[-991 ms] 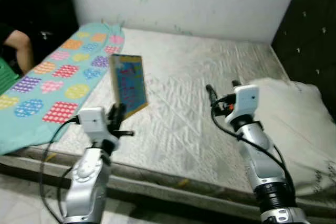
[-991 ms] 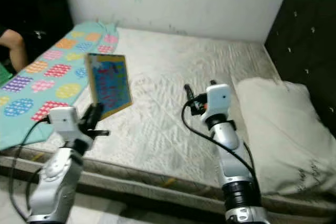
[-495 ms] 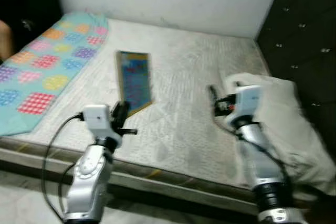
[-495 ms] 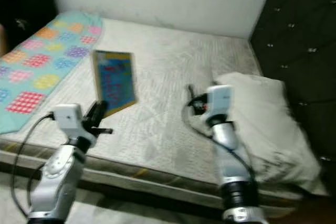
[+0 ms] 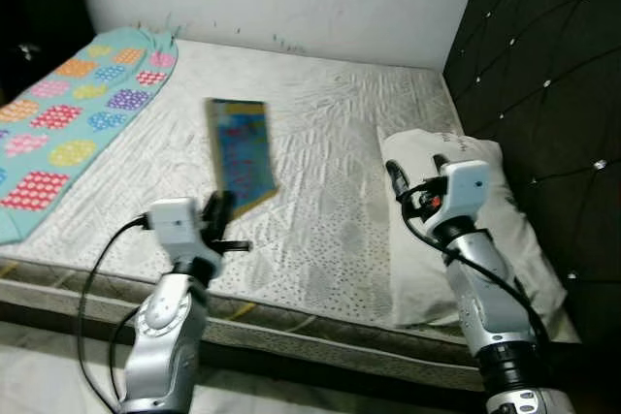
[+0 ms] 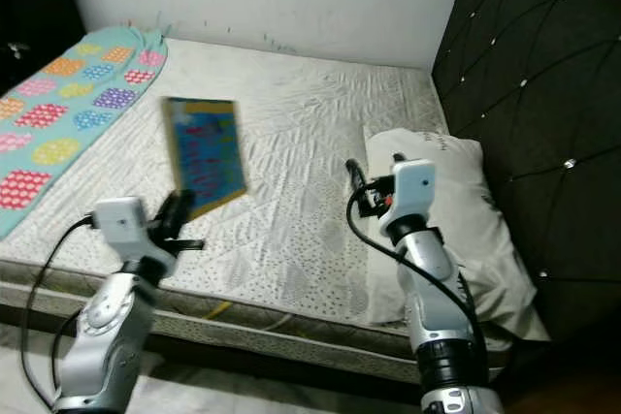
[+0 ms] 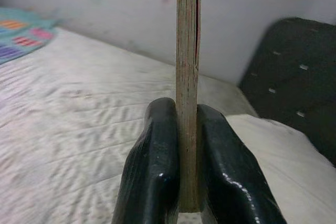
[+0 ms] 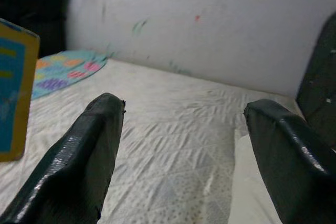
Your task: Clean up the room
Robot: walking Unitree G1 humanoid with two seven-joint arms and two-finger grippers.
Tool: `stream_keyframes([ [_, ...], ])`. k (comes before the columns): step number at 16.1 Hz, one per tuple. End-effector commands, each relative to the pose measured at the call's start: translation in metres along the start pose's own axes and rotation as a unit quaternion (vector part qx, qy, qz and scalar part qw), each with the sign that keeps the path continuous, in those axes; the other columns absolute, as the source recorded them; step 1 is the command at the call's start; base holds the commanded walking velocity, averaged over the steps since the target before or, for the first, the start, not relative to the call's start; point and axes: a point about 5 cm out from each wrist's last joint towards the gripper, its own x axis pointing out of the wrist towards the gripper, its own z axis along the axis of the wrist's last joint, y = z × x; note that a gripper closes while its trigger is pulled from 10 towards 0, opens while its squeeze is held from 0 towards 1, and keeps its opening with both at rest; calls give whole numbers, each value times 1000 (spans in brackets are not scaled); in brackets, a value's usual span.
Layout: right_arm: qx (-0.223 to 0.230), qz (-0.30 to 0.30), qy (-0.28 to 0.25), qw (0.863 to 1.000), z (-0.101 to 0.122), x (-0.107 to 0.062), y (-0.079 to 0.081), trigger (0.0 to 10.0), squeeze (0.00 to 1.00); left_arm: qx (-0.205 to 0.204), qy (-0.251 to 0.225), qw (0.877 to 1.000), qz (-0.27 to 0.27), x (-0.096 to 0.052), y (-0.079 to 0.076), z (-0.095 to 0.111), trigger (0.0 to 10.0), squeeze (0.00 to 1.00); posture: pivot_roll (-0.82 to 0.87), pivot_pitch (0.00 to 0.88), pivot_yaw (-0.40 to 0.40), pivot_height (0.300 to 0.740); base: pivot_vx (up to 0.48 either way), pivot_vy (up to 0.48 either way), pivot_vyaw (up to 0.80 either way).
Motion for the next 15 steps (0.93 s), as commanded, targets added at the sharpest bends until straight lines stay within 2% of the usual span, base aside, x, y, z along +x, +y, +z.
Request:
stream_keyframes([
  [1, 4, 17, 0, 1000, 2, 4, 6, 10000, 0, 7, -32, 999, 13, 0, 5, 12, 10000, 0, -43, 0, -118, 740, 0, 0, 0],
  [5, 2, 72, 1, 997, 6, 17, 23, 10000, 0, 6, -49, 997, 64, -5, 17, 14, 10000, 0, -19, 0, -159, 740, 0, 0, 0],
  [8, 9, 59, -1, 998, 8, 19, 19, 10000, 0, 18, -39, 996, 78, -7, 32, 12, 10000, 0, -32, 0, -127, 740, 0, 0, 0],
  [10, 6, 37, 7, 999, 3, 7, 6, 10000, 0, 28, -21, 995, 96, -14, 48, 7, 10000, 0, -45, 0, -114, 740, 0, 0, 0],
  [11, 0, 27, 13, 1000, 0, 2, 0, 10000, 0, 24, -17, 994, 102, -17, 51, 5, 10000, 0, -51, 0, -111, 740, 0, 0, -475],
  [13, 1, 14, 26, 1000, -5, -11, -8, 10000, 0, 23, -11, 995, 99, -20, 49, 2, 10000, 0, -62, 0, -109, 740, 0, 0, -800],
  [15, -2, 18, 30, 999, -8, -17, -5, 10000, 0, 17, -9, 995, 93, -21, 42, 0, 10000, 0, -62, 0, -109, 740, 0, 0, -800],
])
